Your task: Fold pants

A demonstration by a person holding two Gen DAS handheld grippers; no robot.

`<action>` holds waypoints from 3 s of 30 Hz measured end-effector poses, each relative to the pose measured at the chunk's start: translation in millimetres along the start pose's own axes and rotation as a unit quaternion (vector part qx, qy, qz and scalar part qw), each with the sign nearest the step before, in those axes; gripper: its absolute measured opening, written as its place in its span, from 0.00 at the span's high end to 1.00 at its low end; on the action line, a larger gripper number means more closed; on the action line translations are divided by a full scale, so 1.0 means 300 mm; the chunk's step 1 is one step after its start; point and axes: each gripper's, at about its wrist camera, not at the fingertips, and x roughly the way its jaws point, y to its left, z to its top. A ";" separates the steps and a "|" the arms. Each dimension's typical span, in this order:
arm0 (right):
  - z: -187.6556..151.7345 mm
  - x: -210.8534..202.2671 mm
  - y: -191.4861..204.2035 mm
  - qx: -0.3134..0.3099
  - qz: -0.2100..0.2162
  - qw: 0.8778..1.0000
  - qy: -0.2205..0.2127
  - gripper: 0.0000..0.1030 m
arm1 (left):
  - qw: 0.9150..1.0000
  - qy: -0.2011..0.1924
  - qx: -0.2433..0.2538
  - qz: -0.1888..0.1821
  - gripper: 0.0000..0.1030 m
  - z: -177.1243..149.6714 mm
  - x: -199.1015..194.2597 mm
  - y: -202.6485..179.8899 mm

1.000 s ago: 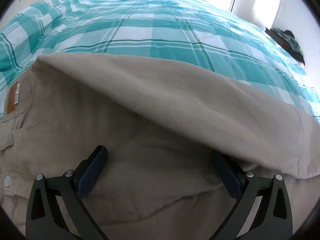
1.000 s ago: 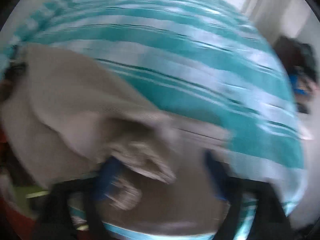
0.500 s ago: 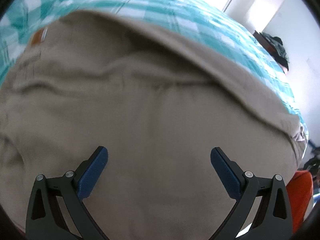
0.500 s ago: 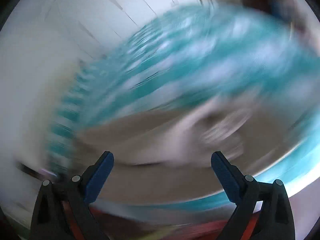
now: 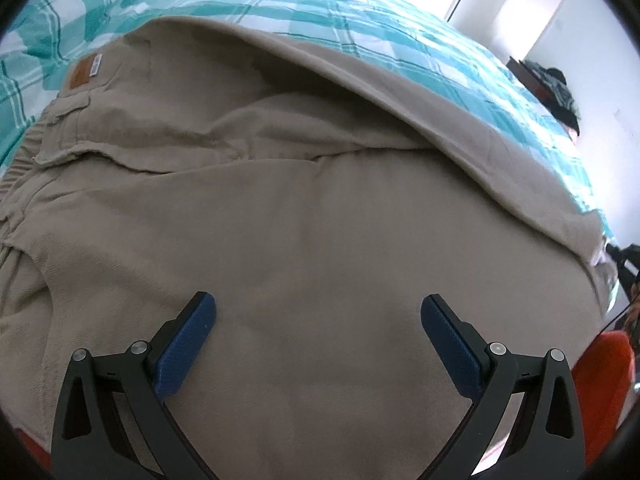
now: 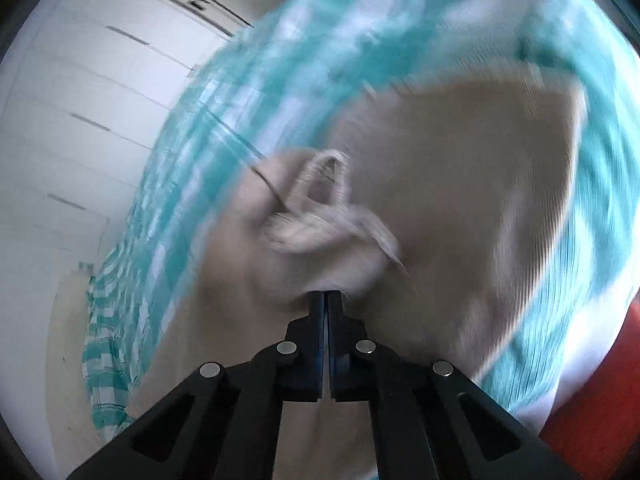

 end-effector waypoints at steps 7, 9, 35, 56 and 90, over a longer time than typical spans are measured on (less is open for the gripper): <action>0.057 -0.161 0.107 -0.066 0.041 0.997 0.015 0.88 | 1.000 -0.015 -0.018 -0.003 0.01 -0.016 -0.004 0.032; 0.020 -0.136 0.083 -0.050 0.035 0.997 0.056 0.40 | 1.000 -0.016 -0.015 0.006 0.01 -0.015 0.006 0.023; 0.036 -0.311 0.259 -0.064 0.199 0.977 -0.040 0.93 | 0.985 -0.033 -0.118 -0.122 0.01 0.210 -0.117 0.111; 0.219 -0.420 0.423 -0.167 0.222 0.959 -0.056 0.94 | 0.933 -0.119 -0.243 -0.238 0.96 0.541 -0.265 0.214; 0.139 -0.234 -0.140 -0.071 0.015 0.997 0.014 0.94 | 0.958 0.009 -0.236 -0.164 0.97 -0.179 -0.235 0.184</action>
